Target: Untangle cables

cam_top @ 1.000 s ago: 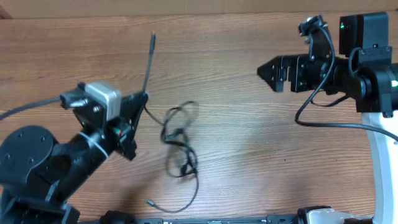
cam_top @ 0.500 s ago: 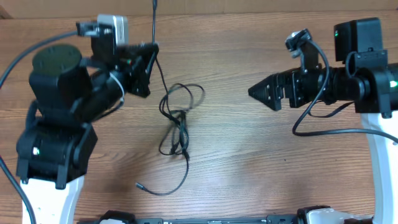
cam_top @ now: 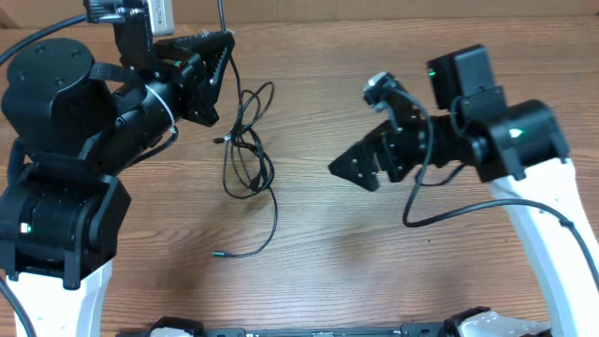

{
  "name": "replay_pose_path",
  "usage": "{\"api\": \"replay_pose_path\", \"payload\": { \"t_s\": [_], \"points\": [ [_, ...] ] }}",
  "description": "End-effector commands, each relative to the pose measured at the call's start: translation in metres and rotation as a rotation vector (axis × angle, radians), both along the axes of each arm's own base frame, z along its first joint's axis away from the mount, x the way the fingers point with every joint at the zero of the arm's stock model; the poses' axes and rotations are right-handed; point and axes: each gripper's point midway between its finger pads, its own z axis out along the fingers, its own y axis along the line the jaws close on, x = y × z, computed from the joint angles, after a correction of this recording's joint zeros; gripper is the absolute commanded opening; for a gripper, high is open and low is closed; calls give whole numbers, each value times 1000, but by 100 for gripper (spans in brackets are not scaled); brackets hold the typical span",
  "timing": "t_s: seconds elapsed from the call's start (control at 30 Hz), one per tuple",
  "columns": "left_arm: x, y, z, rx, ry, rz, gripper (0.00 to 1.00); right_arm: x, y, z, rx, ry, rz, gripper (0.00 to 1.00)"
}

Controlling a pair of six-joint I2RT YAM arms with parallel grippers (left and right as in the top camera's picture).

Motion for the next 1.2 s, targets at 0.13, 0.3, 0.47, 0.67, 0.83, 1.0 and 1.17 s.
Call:
{"api": "replay_pose_path", "payload": {
  "t_s": [0.13,0.3,0.47,0.67,0.83,1.0,1.17],
  "points": [
    [-17,1,38,-49,-70,-11,4,3,29,-41,32,-47,88,97],
    [-25,4,55,-55,-108,-1,4,3,43,-61,124,-41,131,96],
    [-30,5,65,-61,-138,-2,4,10,48,-83,164,10,67,95],
    [-31,4,69,-70,-147,-6,4,0,64,-94,231,14,118,91],
    [-33,2,71,-72,-154,-21,4,-10,86,-97,272,26,135,91],
    [-35,-1,71,-83,-144,-42,4,-22,113,-102,274,27,169,90],
    [-34,1,65,-152,-67,-19,4,-14,127,-112,236,11,98,88]
  ]
}}
